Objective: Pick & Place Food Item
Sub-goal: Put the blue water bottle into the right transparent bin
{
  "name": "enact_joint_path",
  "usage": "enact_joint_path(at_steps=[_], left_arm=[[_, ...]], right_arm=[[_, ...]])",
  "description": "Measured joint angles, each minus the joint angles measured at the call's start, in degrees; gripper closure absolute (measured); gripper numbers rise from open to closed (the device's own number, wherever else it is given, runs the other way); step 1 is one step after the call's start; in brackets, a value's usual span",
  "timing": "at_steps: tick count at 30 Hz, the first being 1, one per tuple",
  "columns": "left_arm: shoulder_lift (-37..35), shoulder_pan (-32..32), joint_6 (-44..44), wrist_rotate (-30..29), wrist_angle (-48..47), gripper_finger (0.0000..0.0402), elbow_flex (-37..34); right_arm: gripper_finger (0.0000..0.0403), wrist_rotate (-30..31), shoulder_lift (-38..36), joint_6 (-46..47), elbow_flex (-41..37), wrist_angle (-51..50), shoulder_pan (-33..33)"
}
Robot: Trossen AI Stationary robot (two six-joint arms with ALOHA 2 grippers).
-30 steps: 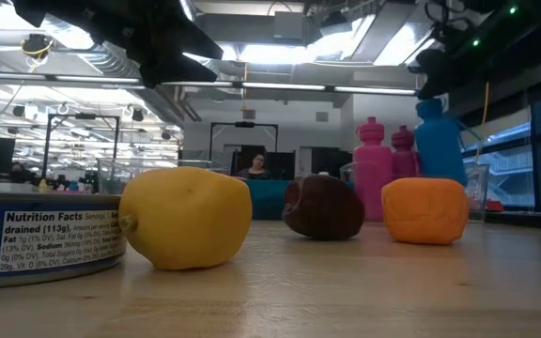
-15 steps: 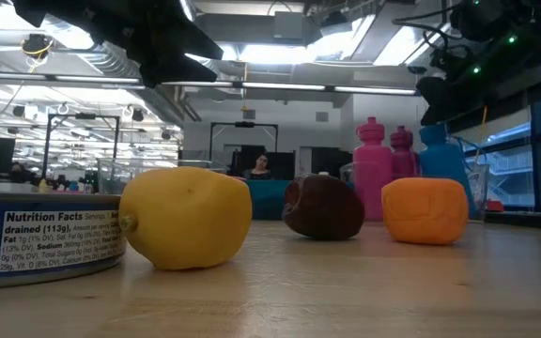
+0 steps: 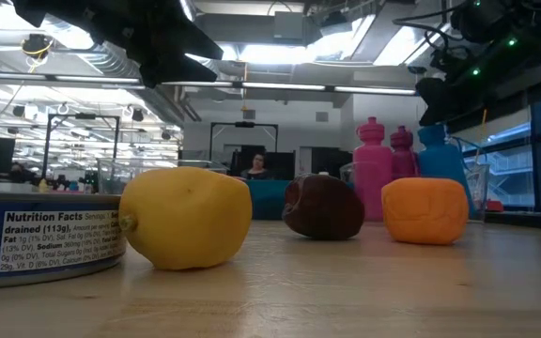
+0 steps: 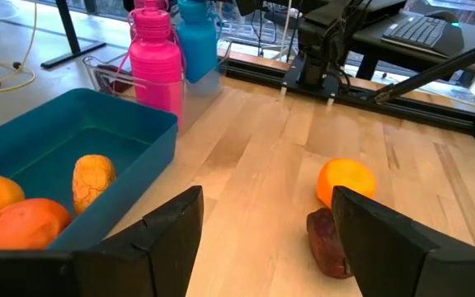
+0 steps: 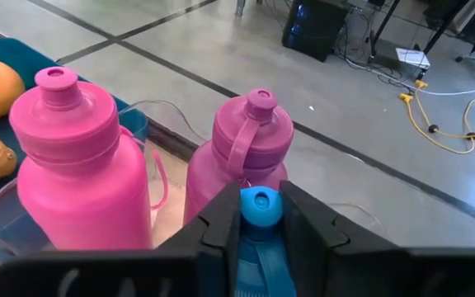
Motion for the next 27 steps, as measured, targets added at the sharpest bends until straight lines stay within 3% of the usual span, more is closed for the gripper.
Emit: enact_joint_path(at_steps=[14,27], left_arm=[[0.0,0.0,0.0,0.0,0.0,0.0141,0.0],[0.0,0.0,-0.2,0.0,0.0,0.0141,0.0]], right_arm=[[0.0301,-0.4,0.0,0.3,0.0,-0.4,0.0],[0.0178,-1.5,-0.4,1.4,0.0,-1.1,0.0]])
